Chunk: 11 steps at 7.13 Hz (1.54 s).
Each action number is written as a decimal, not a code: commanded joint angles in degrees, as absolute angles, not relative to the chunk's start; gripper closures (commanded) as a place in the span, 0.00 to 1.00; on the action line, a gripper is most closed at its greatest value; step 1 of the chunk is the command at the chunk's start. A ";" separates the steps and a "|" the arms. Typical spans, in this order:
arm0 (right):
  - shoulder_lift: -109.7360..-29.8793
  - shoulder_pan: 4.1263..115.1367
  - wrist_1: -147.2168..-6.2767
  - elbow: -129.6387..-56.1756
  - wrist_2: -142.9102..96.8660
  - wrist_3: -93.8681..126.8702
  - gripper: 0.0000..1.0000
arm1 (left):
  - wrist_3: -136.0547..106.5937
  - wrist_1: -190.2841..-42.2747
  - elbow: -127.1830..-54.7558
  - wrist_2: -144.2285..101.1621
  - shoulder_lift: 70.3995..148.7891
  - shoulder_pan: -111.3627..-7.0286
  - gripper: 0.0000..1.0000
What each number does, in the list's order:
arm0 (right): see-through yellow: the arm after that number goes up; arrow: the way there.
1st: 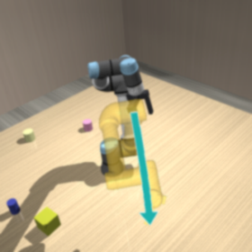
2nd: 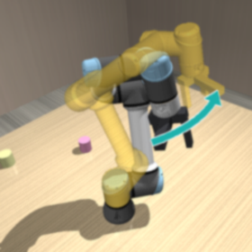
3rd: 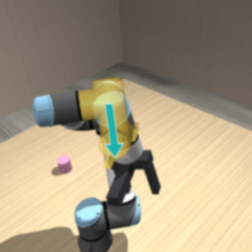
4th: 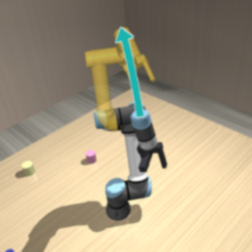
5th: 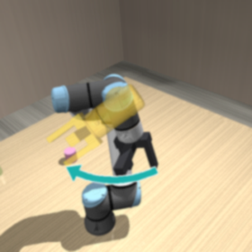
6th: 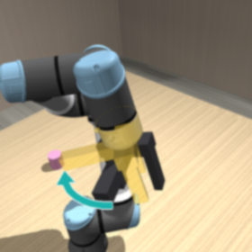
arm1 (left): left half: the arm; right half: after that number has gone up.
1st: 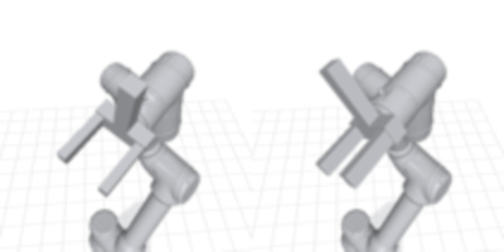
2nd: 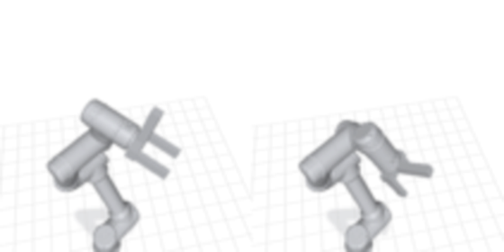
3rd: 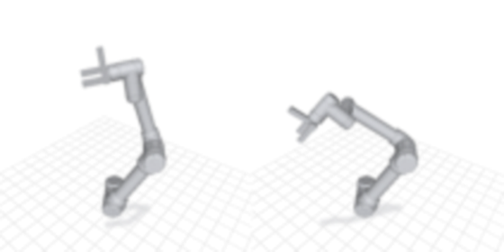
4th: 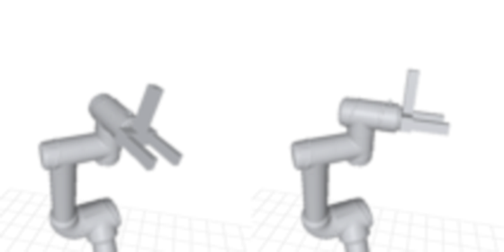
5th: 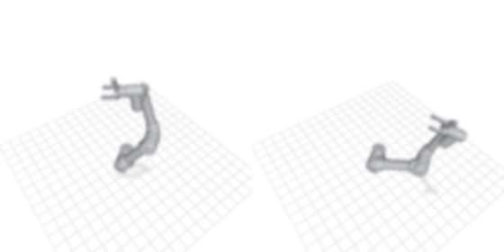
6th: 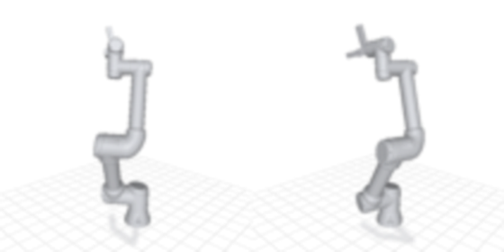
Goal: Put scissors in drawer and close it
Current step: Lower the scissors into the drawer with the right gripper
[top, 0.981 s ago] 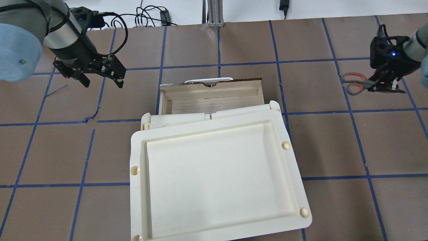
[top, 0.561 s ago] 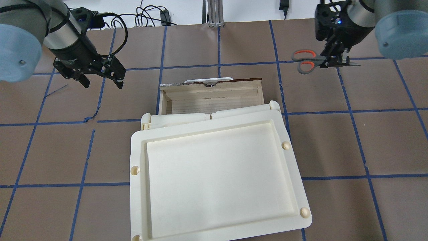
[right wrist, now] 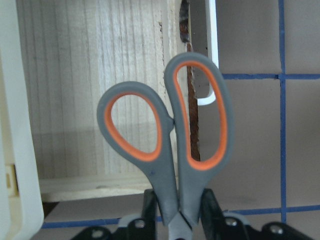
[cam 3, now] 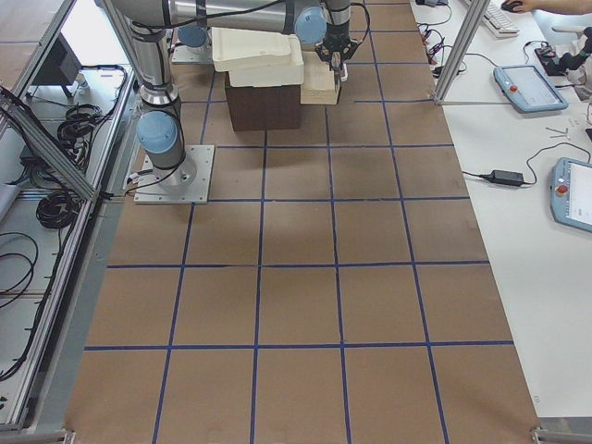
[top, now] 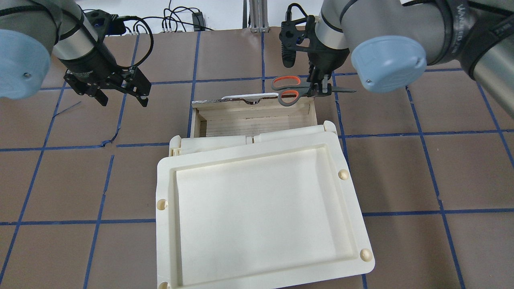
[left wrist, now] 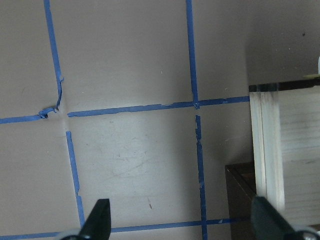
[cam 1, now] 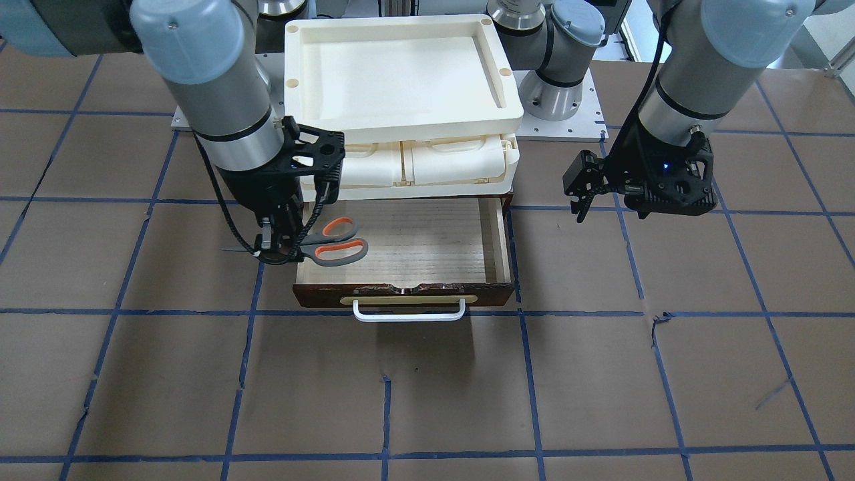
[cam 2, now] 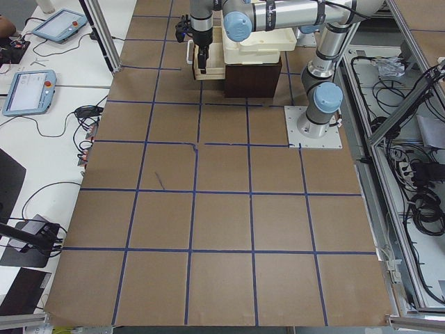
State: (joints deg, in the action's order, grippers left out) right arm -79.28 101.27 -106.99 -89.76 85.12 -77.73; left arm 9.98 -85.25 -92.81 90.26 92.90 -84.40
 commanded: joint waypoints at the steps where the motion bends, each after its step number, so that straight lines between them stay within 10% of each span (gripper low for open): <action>1: -75.96 106.24 -107.05 -86.68 85.34 -73.75 1.00 | 9.93 -85.25 -92.81 90.26 92.90 -84.46 0.00; 11: -68.99 113.11 -110.04 -84.55 87.44 -62.58 1.00 | 9.31 -85.61 -93.16 90.09 92.72 -84.46 0.00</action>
State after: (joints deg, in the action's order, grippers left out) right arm -68.91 112.92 -110.18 -84.32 86.83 -63.08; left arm 9.18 -85.53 -92.98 90.23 92.71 -84.52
